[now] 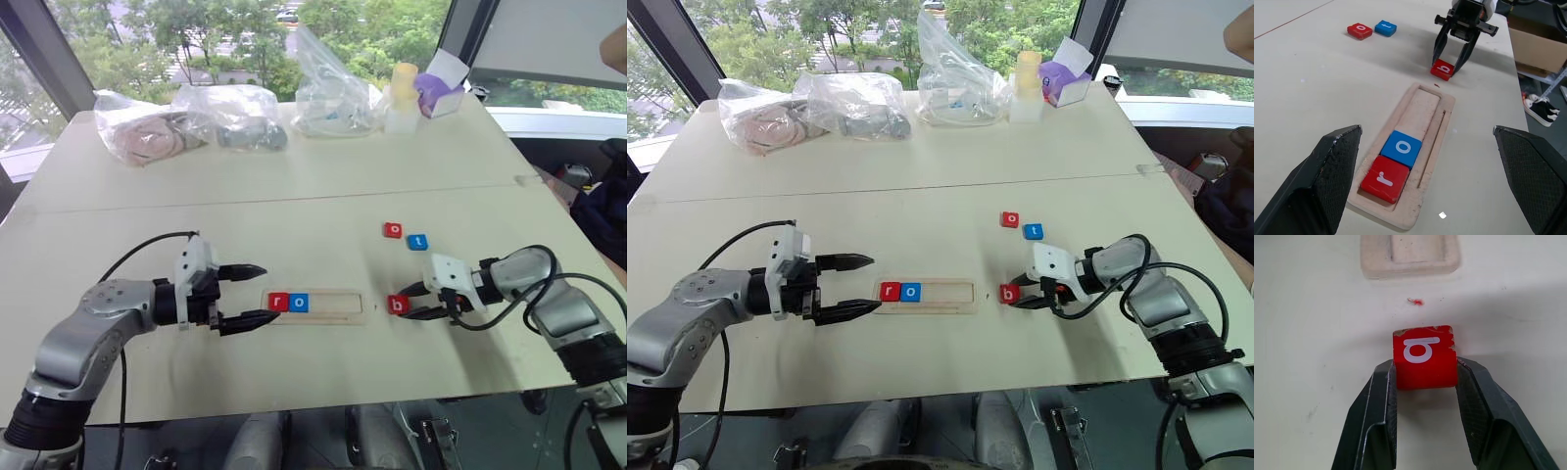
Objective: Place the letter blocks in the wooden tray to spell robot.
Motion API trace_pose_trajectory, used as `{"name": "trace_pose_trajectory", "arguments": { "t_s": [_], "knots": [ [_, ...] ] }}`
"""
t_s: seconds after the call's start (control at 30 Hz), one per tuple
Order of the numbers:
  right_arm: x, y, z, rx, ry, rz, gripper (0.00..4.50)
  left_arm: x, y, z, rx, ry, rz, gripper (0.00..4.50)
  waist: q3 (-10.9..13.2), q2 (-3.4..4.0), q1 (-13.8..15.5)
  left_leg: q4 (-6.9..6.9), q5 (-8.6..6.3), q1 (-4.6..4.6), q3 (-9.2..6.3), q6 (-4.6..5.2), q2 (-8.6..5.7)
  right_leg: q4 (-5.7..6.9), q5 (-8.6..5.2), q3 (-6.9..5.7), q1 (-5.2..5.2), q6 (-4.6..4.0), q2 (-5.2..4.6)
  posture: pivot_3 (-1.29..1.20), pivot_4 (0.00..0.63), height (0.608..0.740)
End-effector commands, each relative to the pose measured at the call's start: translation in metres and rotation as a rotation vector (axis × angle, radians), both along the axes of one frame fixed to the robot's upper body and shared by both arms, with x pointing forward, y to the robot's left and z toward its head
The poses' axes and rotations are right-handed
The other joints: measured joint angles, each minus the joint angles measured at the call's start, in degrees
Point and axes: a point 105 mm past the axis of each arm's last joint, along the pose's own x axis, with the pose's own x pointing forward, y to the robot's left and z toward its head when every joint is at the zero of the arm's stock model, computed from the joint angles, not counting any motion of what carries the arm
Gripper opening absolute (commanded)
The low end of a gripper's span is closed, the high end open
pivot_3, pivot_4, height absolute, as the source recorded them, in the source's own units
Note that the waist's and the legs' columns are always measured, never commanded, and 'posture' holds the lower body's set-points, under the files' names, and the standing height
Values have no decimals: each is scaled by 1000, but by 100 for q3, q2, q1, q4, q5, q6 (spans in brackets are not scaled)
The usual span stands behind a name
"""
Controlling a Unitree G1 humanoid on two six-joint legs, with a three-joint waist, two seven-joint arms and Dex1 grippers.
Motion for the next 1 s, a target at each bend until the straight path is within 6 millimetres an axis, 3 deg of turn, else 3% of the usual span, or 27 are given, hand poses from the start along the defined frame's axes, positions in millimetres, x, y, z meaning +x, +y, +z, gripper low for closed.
{"name": "trace_pose_trajectory", "arguments": {
  "t_s": [0.03,0.1,0.2,0.4,1.0],
  "knots": [
    [-3,36,37,129,-66,35,1122,-3,0,11,7,-44,-9,4500,1,2,3,0,0,-4,0,0,0,1,0,0,-6,0,-1,0,150,740],
    [-11,57,44,168,-55,54,1122,-4,0,11,8,-40,-18,4500,1,2,8,-2,0,-9,0,-1,0,3,1,3,-14,1,-1,0,150,740],
    [-13,82,38,166,-61,53,1122,-8,-1,11,15,-37,-43,4500,0,0,18,-1,0,-11,-1,-1,0,2,0,2,-15,1,-2,0,150,740],
    [-9,109,21,142,-65,27,1122,-10,0,10,28,-44,-54,4500,0,0,17,-1,0,-13,0,-2,-4,1,0,2,-16,0,-4,0,150,740],
    [-8,116,8,81,-68,26,1122,-14,4,2,32,-45,-41,4500,0,0,8,-2,0,-12,0,-2,-3,4,1,2,-20,0,0,0,150,740]
  ]
}}
